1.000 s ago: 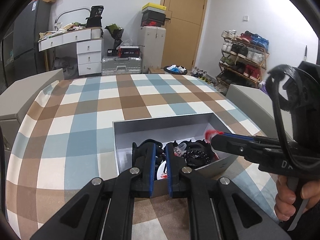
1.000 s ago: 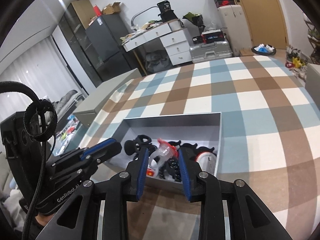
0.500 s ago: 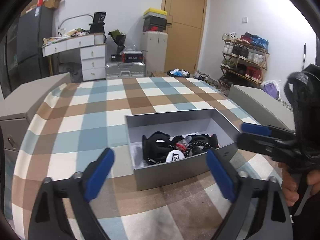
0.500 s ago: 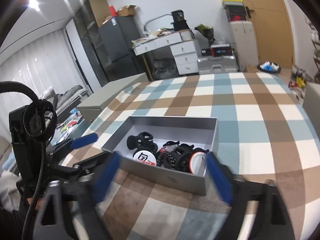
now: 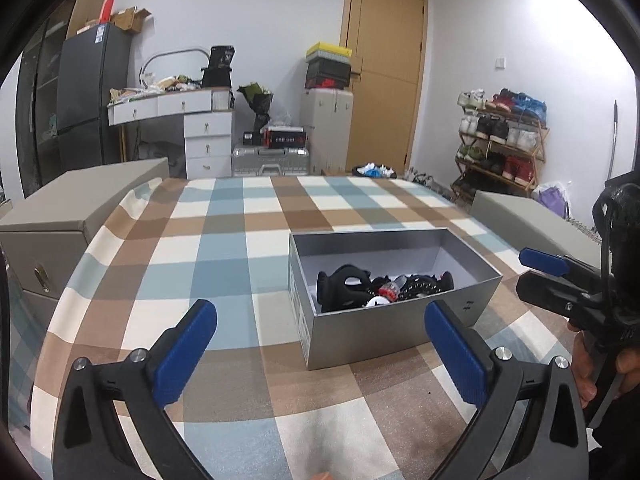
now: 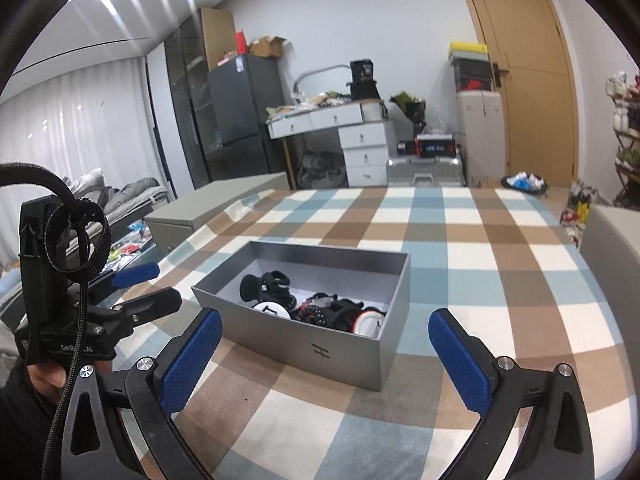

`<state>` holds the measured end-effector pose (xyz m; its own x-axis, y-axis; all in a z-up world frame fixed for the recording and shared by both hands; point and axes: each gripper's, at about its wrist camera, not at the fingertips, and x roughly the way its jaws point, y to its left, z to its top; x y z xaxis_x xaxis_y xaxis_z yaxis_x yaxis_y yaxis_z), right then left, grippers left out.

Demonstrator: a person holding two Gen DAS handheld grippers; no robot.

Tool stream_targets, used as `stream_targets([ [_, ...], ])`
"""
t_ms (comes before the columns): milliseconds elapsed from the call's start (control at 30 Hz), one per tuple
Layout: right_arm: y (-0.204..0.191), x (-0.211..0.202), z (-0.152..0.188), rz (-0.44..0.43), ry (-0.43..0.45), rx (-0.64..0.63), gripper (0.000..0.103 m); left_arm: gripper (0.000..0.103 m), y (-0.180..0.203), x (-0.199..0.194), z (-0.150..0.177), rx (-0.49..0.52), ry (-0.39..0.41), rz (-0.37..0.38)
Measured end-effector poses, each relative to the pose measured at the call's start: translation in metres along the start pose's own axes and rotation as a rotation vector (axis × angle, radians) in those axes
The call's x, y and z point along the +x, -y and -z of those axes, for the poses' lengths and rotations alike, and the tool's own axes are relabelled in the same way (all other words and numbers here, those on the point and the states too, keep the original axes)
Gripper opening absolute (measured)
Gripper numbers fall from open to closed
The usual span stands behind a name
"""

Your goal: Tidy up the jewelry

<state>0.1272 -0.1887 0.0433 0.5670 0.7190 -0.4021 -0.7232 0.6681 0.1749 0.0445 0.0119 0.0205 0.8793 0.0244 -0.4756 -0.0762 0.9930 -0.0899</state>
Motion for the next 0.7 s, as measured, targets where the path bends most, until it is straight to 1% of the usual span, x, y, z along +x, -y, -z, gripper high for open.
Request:
stream_targets([
  [100, -0.0040, -0.0031, 0.0010, 0.011, 0.032, -0.027, 0.103, 0.101, 0.0030, -0.0029, 0.0001, 0.020, 0.023, -0.012],
  [167, -0.0059, -0.0040, 0.0010, 0.015, 0.037, -0.037, 0.103, 0.101, 0.0042, -0.0042, 0.0009, 0.030, 0.033, -0.025],
  [267, -0.0068, -0.0021, 0.0004, 0.016, 0.030, -0.041, 0.103, 0.101, 0.0058, -0.0060, 0.0013, 0.046, 0.047, -0.018],
  [400, -0.0051, -0.0038, 0.0012, 0.016, 0.036, -0.032, 0.103, 0.101, 0.0065, -0.0053, 0.0007, 0.054, 0.051, -0.045],
  [700, -0.0076, -0.0044, 0.0024, 0.010, 0.033, -0.043, 0.103, 0.102, 0.0013, -0.0034, 0.0005, 0.035, 0.038, -0.035],
])
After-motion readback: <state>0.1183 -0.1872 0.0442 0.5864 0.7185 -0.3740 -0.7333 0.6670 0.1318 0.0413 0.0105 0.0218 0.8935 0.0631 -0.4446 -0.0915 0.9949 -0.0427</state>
